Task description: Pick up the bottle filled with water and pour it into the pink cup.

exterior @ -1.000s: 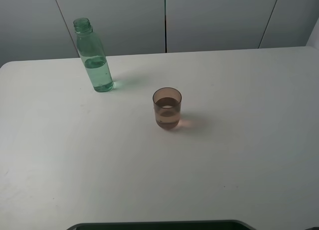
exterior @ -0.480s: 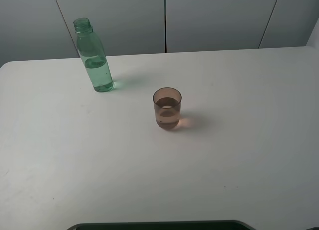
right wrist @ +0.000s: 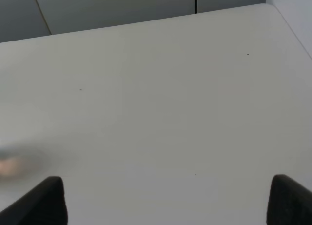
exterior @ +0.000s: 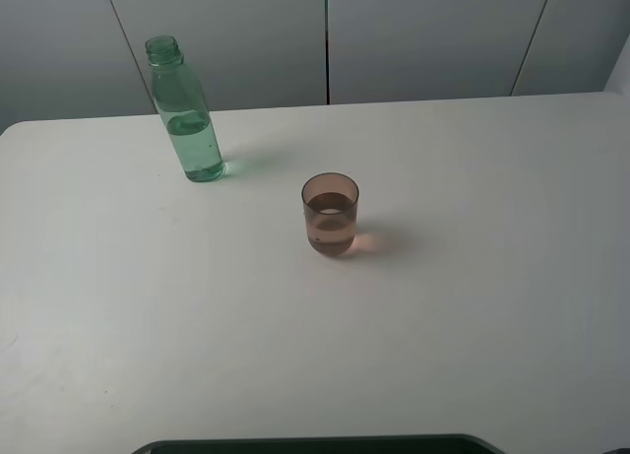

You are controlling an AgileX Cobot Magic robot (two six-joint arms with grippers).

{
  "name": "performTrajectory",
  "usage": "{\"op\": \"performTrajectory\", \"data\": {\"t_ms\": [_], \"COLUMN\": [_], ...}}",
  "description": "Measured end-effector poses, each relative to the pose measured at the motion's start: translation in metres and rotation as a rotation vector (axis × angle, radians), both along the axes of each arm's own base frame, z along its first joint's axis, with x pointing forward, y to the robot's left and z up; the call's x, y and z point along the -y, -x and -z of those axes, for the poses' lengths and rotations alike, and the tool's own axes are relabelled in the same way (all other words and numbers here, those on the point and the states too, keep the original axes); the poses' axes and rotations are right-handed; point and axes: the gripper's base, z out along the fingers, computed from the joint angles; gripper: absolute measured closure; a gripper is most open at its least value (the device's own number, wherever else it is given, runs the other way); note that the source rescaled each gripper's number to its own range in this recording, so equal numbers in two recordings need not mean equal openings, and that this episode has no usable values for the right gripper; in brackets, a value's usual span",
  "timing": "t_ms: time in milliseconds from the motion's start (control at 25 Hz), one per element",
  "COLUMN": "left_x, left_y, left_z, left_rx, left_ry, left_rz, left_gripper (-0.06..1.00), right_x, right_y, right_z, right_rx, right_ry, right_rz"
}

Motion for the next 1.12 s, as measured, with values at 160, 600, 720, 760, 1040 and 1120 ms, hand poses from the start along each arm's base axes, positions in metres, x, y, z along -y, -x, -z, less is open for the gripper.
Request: {"op": "performTrajectory", "data": {"t_ms": [160, 600, 720, 760, 1040, 1120], "left_x": [0.000, -0.009, -0.011, -0.012, -0.012, -0.012], "left_y": [0.012, 0.042, 0.052, 0.053, 0.054, 0.054], "left_z": [0.002, -0.002, -0.001, -0.001, -0.001, -0.001], "left_rx": [0.105, 0.306, 0.371, 0.380, 0.387, 0.386], "left_ry": [-0.005, -0.006, -0.002, 0.001, -0.001, 0.000], "left_rz": [0.031, -0.003, -0.011, -0.012, -0.015, -0.016], "left_gripper": [0.01, 0.01, 0.01, 0.01, 0.01, 0.01], "right_x": [0.000, 0.000, 0.000, 0.000, 0.000, 0.000], "right_y": [0.000, 0.000, 0.000, 0.000, 0.000, 0.000], "right_z": [0.000, 0.000, 0.000, 0.000, 0.000, 0.000], "right_rx": [0.000, 0.000, 0.000, 0.000, 0.000, 0.000], "right_ry": [0.000, 0.000, 0.000, 0.000, 0.000, 0.000], "right_rz": [0.000, 0.000, 0.000, 0.000, 0.000, 0.000]}}
